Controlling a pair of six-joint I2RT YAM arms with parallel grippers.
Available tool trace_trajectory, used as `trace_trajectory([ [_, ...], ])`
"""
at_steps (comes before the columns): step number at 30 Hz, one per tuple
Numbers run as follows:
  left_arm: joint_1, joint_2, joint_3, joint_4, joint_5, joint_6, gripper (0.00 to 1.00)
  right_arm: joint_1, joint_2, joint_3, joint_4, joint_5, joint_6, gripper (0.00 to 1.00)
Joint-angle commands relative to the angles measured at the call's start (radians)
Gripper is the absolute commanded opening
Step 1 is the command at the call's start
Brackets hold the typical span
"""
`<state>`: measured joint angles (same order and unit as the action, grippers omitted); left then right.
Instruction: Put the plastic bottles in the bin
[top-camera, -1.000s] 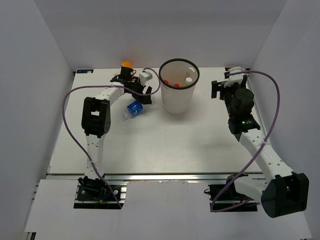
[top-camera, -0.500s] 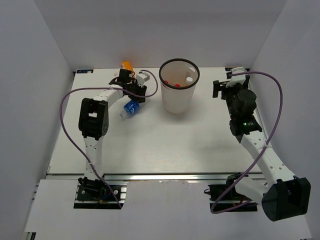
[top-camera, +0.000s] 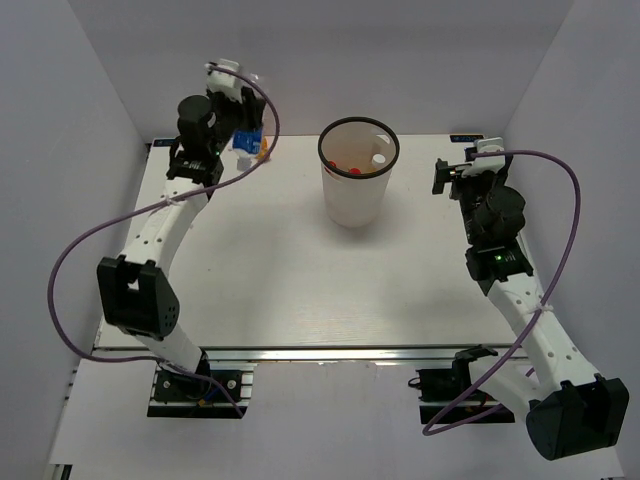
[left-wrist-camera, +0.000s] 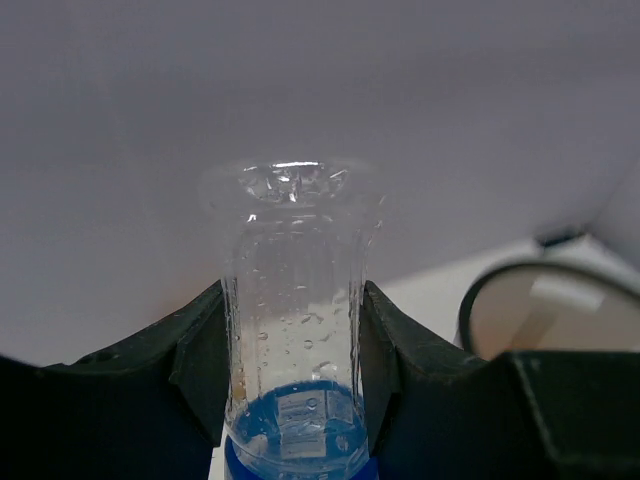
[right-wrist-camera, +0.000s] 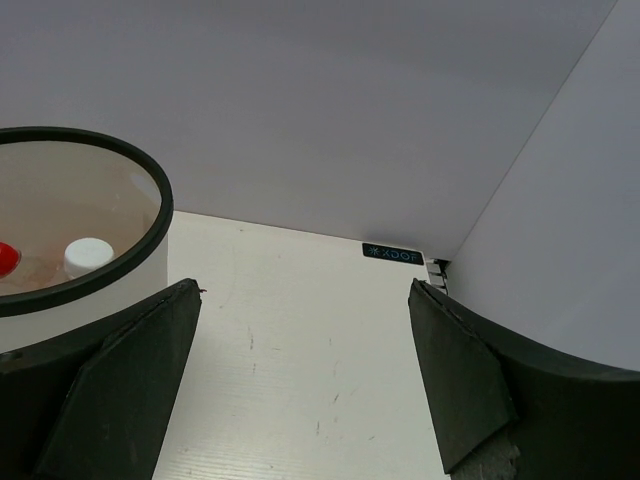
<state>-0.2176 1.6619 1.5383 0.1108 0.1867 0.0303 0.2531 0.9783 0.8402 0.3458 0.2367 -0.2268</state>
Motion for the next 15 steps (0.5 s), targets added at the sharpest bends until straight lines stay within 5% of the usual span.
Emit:
trace_trajectory([
  [1, 0.001, -0.054, -0.026, 0.297, -0.142, -0.229, 0.2, -0.008, -0.018, -0.001, 0.056, 0.021, 0.001, 0.89],
  [10, -0.034, 0.146, 0.213, 0.542, 0.019, -0.473, 0.23, -0.021, -0.009, 0.003, 0.048, 0.041, 0.023, 0.89],
  [15, -0.153, 0.28, 0.432, 0.518, 0.069, -0.359, 0.2, -0.031, -0.003, 0.013, 0.036, 0.044, 0.021, 0.89],
])
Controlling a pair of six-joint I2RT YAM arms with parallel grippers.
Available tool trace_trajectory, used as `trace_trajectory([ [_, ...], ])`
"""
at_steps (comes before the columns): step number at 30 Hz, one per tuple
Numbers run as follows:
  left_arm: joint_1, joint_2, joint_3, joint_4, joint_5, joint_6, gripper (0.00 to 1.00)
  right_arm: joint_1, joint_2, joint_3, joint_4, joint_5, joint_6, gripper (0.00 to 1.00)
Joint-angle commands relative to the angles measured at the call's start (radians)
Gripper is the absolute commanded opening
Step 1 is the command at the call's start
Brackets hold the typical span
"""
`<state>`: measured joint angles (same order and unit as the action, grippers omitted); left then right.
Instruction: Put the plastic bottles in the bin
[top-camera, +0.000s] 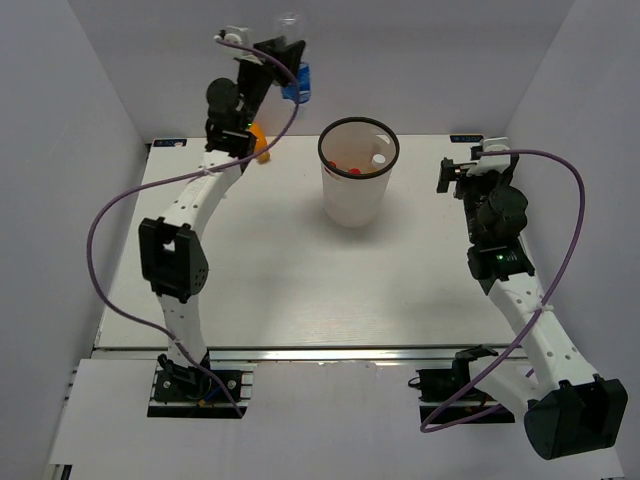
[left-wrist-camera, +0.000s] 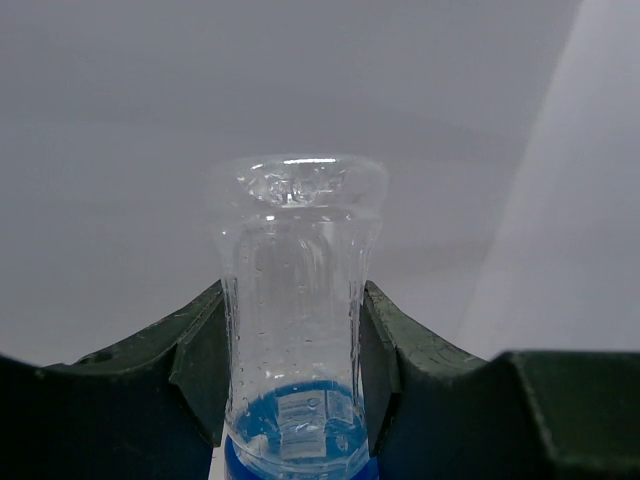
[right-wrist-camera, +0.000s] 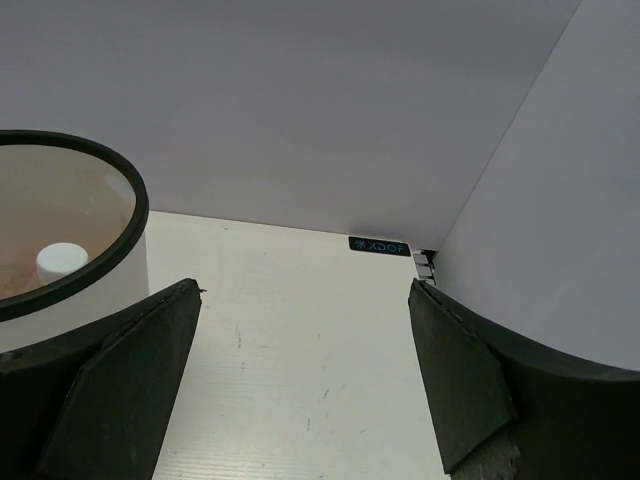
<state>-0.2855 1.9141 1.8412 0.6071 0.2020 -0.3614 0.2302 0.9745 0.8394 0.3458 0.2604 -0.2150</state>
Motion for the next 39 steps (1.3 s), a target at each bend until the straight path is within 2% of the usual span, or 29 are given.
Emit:
trace_trajectory([
  [1, -0.102, 0.07, 0.165, -0.027, 0.06, 0.085, 0.2, -0.012, 0.001, 0.013, 0.036, 0.022, 0.011, 0.89],
  [8, -0.152, 0.138, 0.225, 0.0, 0.082, 0.101, 0.17, -0.035, 0.021, 0.01, 0.035, -0.004, 0.019, 0.89],
  [15, -0.193, 0.192, 0.194, 0.075, 0.077, 0.079, 0.17, -0.051, 0.03, 0.0, 0.032, -0.032, 0.04, 0.89],
  [18, -0.202, 0.223, 0.123, 0.181, 0.063, 0.078, 0.17, -0.054, 0.03, -0.005, 0.03, -0.038, 0.04, 0.89],
  [19, -0.202, 0.23, 0.093, 0.28, 0.057, 0.072, 0.17, -0.055, 0.029, -0.003, 0.03, -0.041, 0.039, 0.89],
  [21, -0.204, 0.253, 0.063, 0.353, 0.033, 0.056, 0.16, -0.057, 0.029, -0.002, 0.03, -0.055, 0.032, 0.89],
  [23, -0.205, 0.318, 0.104, 0.362, 0.031, 0.053, 0.16, -0.058, 0.027, -0.003, 0.03, -0.061, 0.028, 0.89],
  [25, -0.205, 0.396, 0.215, 0.312, 0.048, 0.049, 0.16, -0.06, 0.029, -0.003, 0.028, -0.061, 0.02, 0.89],
  [28, -0.213, 0.444, 0.29, 0.283, 0.094, 0.047, 0.17, -0.063, 0.033, -0.005, 0.028, -0.058, 0.016, 0.89],
  [33, -0.228, 0.376, 0.11, 0.405, 0.076, 0.09, 0.22, -0.068, 0.041, -0.011, 0.032, -0.069, 0.012, 0.89],
  [35, -0.234, 0.352, 0.006, 0.453, 0.062, 0.099, 0.26, -0.068, 0.047, -0.011, 0.03, -0.075, 0.016, 0.89],
  [39, -0.239, 0.346, -0.054, 0.461, 0.059, 0.085, 0.39, -0.071, 0.049, -0.013, 0.032, -0.089, 0.019, 0.89],
])
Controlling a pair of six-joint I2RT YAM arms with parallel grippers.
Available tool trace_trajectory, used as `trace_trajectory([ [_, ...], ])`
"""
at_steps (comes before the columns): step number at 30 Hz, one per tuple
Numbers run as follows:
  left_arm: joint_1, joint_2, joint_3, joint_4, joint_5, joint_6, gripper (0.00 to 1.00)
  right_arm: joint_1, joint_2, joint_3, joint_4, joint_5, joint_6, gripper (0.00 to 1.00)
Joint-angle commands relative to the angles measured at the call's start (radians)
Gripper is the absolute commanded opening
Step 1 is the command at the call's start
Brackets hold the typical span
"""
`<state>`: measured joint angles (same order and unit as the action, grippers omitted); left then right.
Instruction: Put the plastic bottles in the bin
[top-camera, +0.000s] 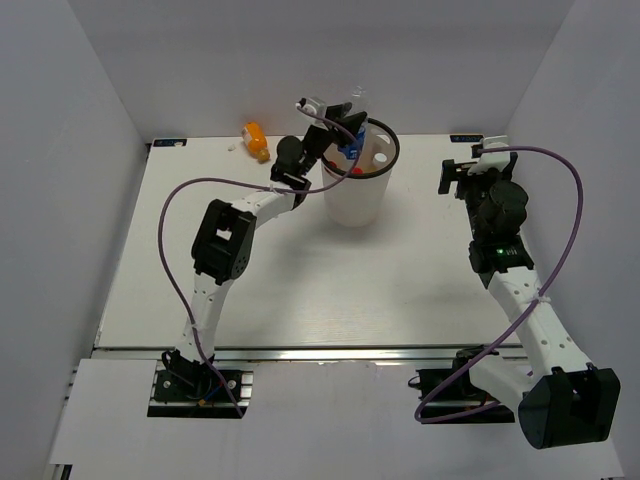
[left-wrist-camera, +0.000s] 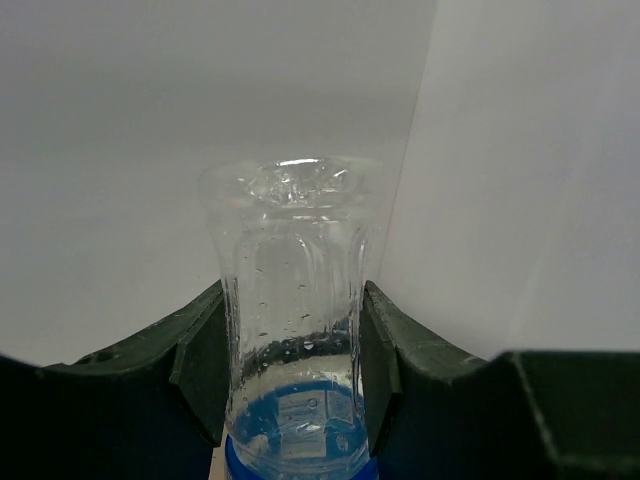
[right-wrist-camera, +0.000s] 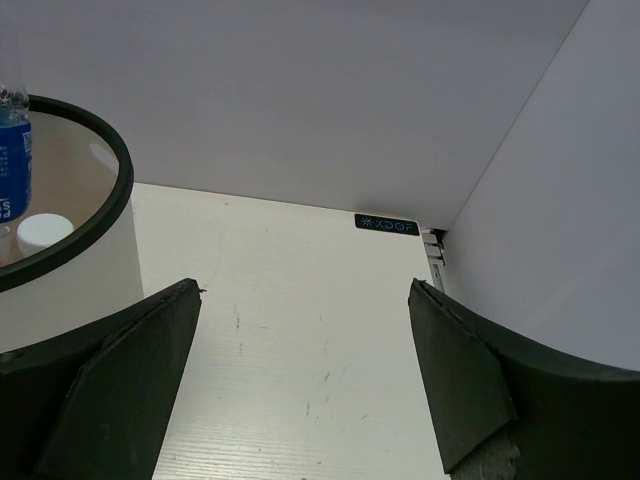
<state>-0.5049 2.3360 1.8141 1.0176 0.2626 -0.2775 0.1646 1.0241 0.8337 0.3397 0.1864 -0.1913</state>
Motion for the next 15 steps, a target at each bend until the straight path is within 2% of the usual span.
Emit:
trace_trajectory([
  [1, -0.02, -0.076, -0.041, 0.052, 0.006, 0.0, 0.5, -0.007, -0.002, -0.007, 0.039, -0.015, -0.007, 0.89],
  [4, -0.024, -0.086, -0.064, 0.064, 0.02, 0.001, 0.59, -0.007, -0.005, -0.01, 0.039, -0.013, -0.005, 0.89],
  [5, -0.026, -0.09, -0.074, 0.064, 0.023, 0.004, 0.67, -0.008, -0.006, -0.008, 0.039, -0.013, -0.004, 0.89],
  [7, -0.027, -0.102, -0.084, 0.062, 0.026, 0.017, 0.73, -0.007, -0.006, -0.008, 0.041, -0.018, -0.005, 0.89],
  [8, -0.03, -0.107, -0.088, 0.059, 0.029, 0.023, 0.86, -0.007, -0.006, -0.008, 0.041, -0.018, -0.005, 0.89],
  [9, -0.032, -0.112, -0.091, 0.053, 0.03, 0.03, 0.91, -0.008, -0.004, -0.01, 0.041, -0.018, -0.005, 0.89],
  [14, -0.038, -0.133, -0.09, 0.032, 0.062, 0.046, 0.98, -0.008, -0.001, -0.008, 0.039, -0.025, -0.002, 0.89],
  [15, -0.037, -0.138, -0.085, 0.027, 0.069, 0.044, 0.96, -0.008, 0.001, -0.008, 0.039, -0.027, 0.0, 0.89],
])
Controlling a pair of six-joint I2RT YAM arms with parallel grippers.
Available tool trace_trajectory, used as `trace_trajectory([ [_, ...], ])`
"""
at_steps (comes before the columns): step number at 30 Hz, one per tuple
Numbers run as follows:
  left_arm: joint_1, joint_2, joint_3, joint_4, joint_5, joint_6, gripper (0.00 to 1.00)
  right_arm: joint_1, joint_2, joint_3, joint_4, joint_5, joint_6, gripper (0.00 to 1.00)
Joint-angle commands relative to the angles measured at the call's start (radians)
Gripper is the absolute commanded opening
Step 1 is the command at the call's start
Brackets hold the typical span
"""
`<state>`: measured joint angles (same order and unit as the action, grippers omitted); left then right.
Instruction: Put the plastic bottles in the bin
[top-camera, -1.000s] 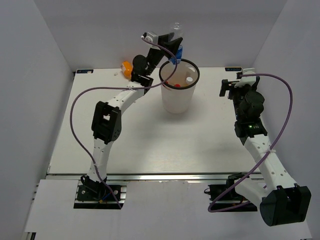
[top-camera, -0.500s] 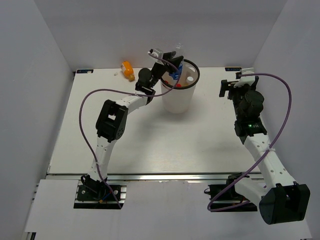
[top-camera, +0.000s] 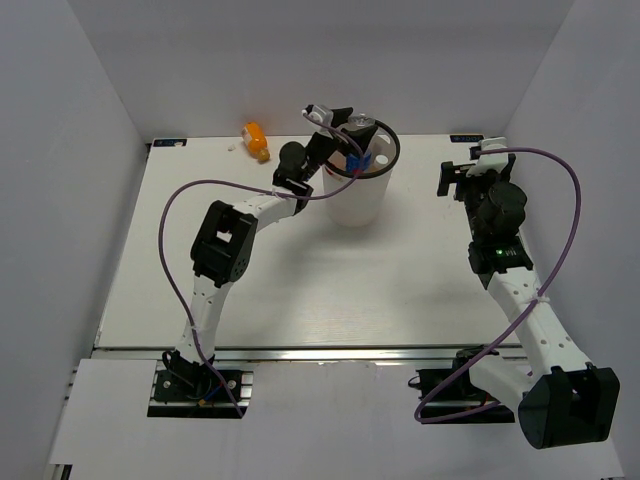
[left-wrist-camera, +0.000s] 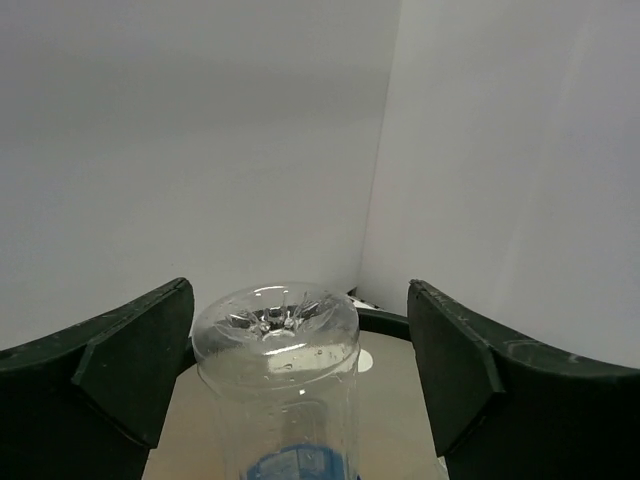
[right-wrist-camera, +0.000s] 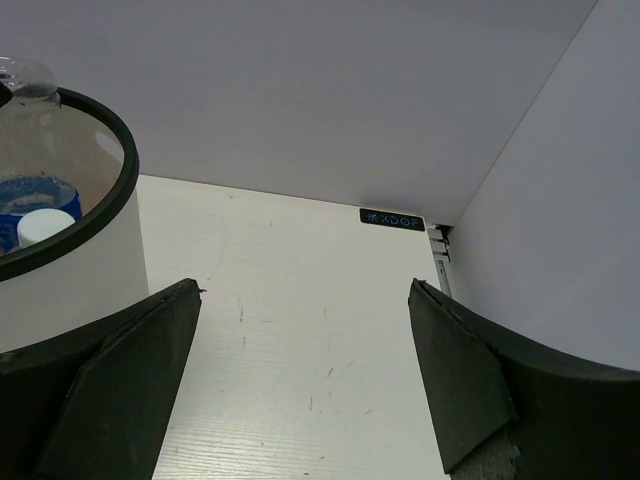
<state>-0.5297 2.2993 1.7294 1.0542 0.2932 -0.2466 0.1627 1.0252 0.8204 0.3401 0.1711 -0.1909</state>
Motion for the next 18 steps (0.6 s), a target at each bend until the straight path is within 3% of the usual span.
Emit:
trace_trajectory([
  [1, -0.013, -0.103, 0.002, -0.013, 0.043, 0.013, 0.95, -0.006, -0.001, 0.005, 0.039, -0.012, 0.001, 0.89],
  [3, -0.013, -0.103, 0.019, -0.029, 0.053, 0.015, 0.84, -0.006, -0.001, 0.005, 0.037, -0.012, -0.001, 0.89],
  [5, -0.015, -0.113, 0.019, -0.034, 0.055, 0.012, 0.84, -0.006, -0.004, 0.005, 0.036, -0.012, 0.001, 0.89],
  [6, -0.015, -0.119, 0.016, -0.028, 0.055, 0.012, 0.84, -0.008, -0.007, 0.005, 0.036, -0.012, -0.001, 0.89],
  [7, -0.015, -0.127, 0.01, -0.031, 0.049, 0.015, 0.98, -0.008, -0.005, 0.005, 0.036, -0.012, -0.001, 0.89],
  [13, -0.013, -0.268, 0.032, -0.215, -0.046, 0.079, 0.98, -0.006, 0.01, 0.017, 0.028, -0.036, 0.011, 0.89],
  [18, -0.01, -0.42, -0.034, -0.319, -0.182, 0.127, 0.98, -0.008, 0.015, 0.023, 0.023, -0.048, 0.022, 0.89],
])
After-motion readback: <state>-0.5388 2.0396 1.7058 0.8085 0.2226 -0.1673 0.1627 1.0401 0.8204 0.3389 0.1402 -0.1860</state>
